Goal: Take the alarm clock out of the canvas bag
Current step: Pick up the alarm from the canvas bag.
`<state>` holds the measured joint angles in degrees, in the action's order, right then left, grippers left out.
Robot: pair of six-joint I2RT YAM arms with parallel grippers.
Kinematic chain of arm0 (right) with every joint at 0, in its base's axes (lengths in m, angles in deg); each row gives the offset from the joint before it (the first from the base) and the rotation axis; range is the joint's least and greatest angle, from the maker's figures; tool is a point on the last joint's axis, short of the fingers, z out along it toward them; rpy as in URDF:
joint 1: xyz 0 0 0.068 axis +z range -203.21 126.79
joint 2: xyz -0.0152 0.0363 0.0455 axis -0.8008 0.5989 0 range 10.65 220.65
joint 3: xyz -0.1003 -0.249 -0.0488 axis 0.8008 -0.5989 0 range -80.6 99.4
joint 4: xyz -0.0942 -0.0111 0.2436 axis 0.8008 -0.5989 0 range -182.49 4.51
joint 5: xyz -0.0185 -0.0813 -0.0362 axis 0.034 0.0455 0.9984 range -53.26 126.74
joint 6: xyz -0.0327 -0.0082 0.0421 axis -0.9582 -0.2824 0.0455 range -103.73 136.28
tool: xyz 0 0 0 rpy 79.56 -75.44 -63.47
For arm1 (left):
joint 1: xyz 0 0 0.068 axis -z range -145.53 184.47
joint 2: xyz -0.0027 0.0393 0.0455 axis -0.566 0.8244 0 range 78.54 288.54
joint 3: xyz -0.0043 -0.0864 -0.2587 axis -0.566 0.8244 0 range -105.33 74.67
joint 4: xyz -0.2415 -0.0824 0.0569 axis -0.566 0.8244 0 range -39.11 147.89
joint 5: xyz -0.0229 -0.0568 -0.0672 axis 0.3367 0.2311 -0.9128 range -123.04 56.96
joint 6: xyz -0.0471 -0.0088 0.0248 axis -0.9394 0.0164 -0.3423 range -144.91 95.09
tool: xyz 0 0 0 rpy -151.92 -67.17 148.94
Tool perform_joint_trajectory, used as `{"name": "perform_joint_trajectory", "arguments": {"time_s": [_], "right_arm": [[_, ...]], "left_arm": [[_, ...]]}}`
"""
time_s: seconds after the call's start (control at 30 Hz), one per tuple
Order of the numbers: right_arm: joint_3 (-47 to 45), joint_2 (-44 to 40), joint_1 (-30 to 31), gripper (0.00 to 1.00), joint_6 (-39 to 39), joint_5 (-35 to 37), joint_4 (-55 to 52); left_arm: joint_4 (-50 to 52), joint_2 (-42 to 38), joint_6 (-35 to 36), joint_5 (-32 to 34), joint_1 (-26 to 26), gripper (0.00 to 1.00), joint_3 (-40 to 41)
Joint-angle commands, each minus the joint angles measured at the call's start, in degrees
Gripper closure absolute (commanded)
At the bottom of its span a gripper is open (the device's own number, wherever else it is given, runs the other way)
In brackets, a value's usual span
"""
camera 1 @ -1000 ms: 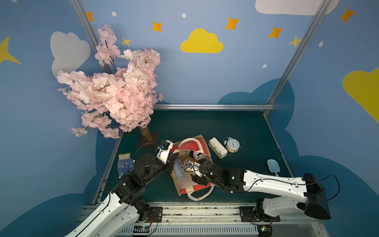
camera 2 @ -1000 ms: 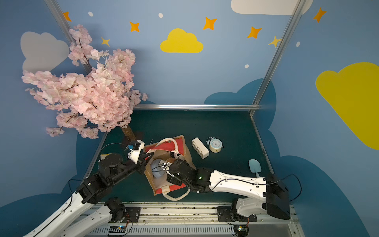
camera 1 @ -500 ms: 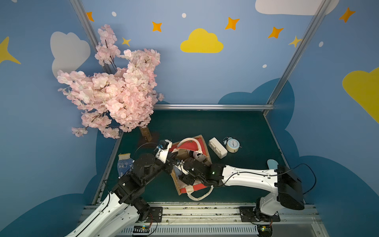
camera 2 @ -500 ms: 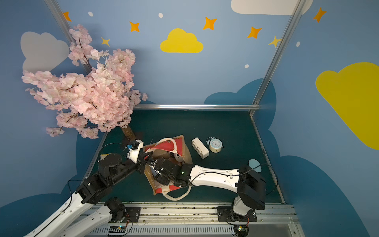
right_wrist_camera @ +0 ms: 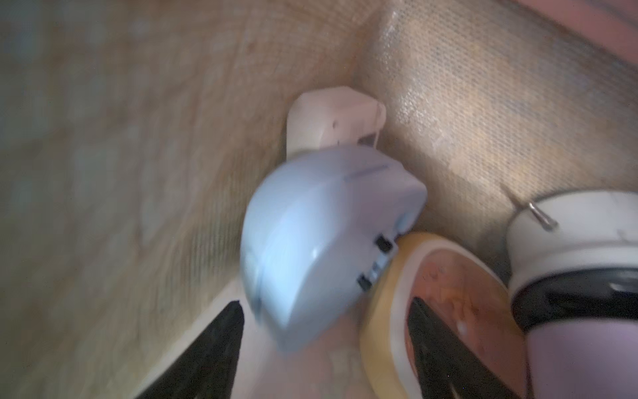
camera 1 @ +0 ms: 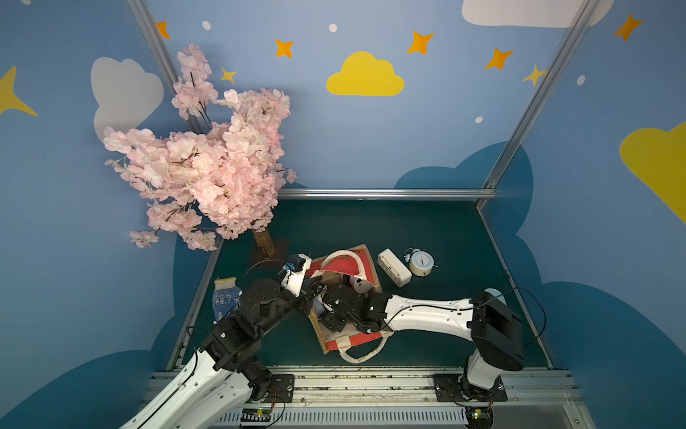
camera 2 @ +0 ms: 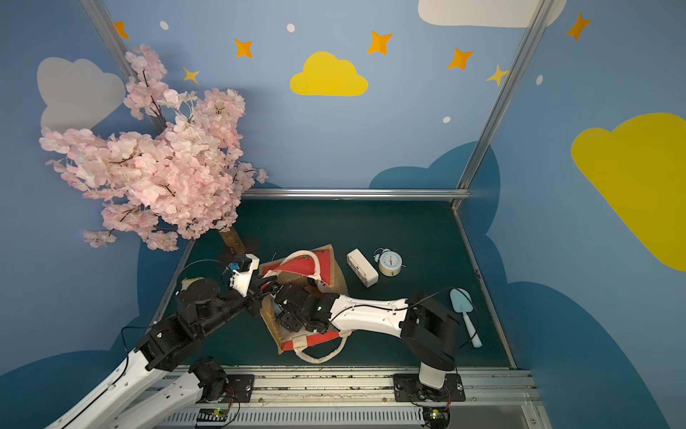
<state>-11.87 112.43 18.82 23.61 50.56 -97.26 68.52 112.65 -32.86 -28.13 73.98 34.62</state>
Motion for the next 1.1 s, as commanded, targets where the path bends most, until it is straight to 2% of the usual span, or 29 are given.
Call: {"name": "perform_joint_trajectory", "arguments": {"time_s": [0.0, 0.13, 0.37, 0.5, 0.67, 0.9, 1.07], "right_arm": [[4.3, 3.6, -0.9, 0.22, 3.8, -0.6, -0.7], [6.9, 6.6, -1.3, 0.18, 6.4, -0.1, -0.9], [10.2, 10.7, -3.5, 0.21, 10.1, 4.7, -5.9], [9.2, 10.9, -5.1, 0.33, 11.0, 4.7, -5.7], [3.2, 6.2, -5.7, 0.48, 9.2, 5.3, -0.2], [-3.7, 0.2, -6.9, 0.71, 7.6, -0.1, 5.8], [-4.1, -1.9, -6.9, 0.75, 7.7, -1.5, 6.3]], "left_arm": [[-3.7, -0.9, -0.6, -1.9, 0.4, 0.94, -1.3], [-3.3, -1.1, -0.4, -1.9, 0.4, 0.94, -1.4], [-3.1, -1.1, -0.6, -1.9, 0.3, 0.94, -1.4], [-3.1, -1.4, -0.3, -1.9, 0.4, 0.94, -1.4], [-2.0, -1.6, 0.3, -1.4, 0.4, 0.94, -1.4], [-2.5, -2.5, 0.1, -0.2, 0.4, 0.94, -0.5], [-2.4, -2.7, 0.5, -0.2, 0.4, 0.94, -0.4]]}}
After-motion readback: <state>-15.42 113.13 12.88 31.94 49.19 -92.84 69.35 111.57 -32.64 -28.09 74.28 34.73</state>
